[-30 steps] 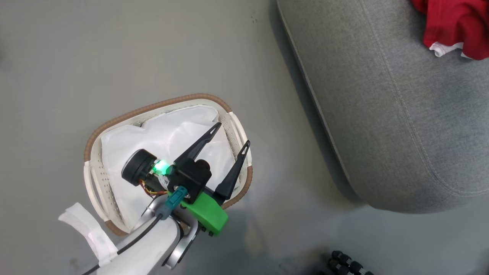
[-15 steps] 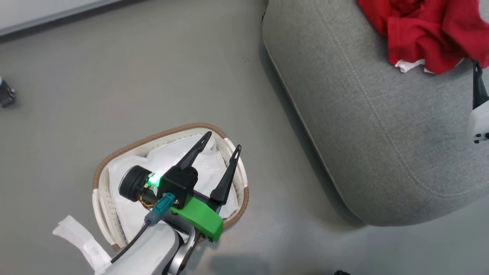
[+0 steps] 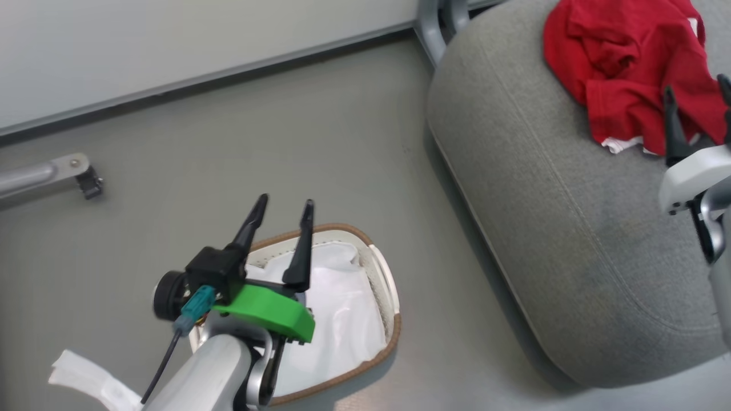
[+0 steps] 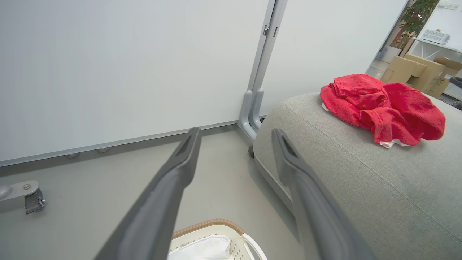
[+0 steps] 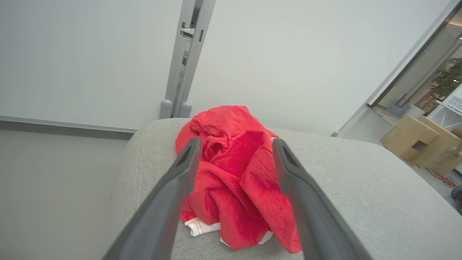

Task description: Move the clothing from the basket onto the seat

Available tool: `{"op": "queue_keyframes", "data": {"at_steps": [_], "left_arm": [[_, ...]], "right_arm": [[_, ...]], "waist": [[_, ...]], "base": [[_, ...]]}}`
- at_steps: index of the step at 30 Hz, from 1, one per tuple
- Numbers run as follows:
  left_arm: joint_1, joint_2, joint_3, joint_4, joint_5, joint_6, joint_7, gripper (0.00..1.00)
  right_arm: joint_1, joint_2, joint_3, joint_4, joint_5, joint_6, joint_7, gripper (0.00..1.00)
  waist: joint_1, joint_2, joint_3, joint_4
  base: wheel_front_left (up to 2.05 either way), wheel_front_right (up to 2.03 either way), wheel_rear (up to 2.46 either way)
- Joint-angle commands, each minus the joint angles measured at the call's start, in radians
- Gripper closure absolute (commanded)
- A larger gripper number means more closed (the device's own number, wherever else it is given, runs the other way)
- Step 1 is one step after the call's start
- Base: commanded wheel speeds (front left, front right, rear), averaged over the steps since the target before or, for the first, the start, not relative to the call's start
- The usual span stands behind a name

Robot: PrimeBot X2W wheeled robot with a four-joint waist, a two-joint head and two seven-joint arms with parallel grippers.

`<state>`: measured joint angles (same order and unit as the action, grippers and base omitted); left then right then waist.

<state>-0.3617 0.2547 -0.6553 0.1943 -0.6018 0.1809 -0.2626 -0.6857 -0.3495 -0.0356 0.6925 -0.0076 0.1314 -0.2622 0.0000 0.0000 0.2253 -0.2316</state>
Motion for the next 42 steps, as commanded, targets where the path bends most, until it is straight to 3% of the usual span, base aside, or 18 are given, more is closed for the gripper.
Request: {"op": "queue_keyframes", "data": {"at_steps": [1,12,20,33,42], "left_arm": [[0.037,-0.005,0.025,-0.004,0.018,0.005,-0.002,0.0],[0.185,-0.031,0.222,0.038,0.055,-0.013,-0.002,0.0],[0.299,-0.062,0.321,0.039,0.087,-0.035,-0.002,0.0],[0.401,-0.124,0.441,0.007,0.152,-0.094,-0.002,0.0],[0.442,-0.15,0.505,-0.008,0.192,-0.125,-0.002,0.0]], "right_arm": [[0.035,0.011,0.005,-0.014,0.012,-0.001,-0.003,0.0],[0.204,0.168,-0.022,-0.162,0.062,-0.001,-0.003,0.0],[0.366,0.269,0.017,-0.267,0.082,-0.001,-0.003,0.0],[0.572,0.296,0.082,-0.382,0.16,-0.001,-0.003,0.0],[0.625,0.297,0.114,-0.411,0.199,-0.001,-0.003,0.0]], "waist": [[0.0,0.0,-0.066,0.068],[0.0,0.0,-0.149,0.166],[0.0,0.0,-0.191,0.214],[0.0,0.0,-0.22,0.254],[0.0,0.0,-0.22,0.246]], "base": [[0.0,0.0,0.0],[0.0,0.0,0.0],[0.0,0.0,0.0],[0.0,0.0,0.0],[0.0,0.0,0.0]]}}
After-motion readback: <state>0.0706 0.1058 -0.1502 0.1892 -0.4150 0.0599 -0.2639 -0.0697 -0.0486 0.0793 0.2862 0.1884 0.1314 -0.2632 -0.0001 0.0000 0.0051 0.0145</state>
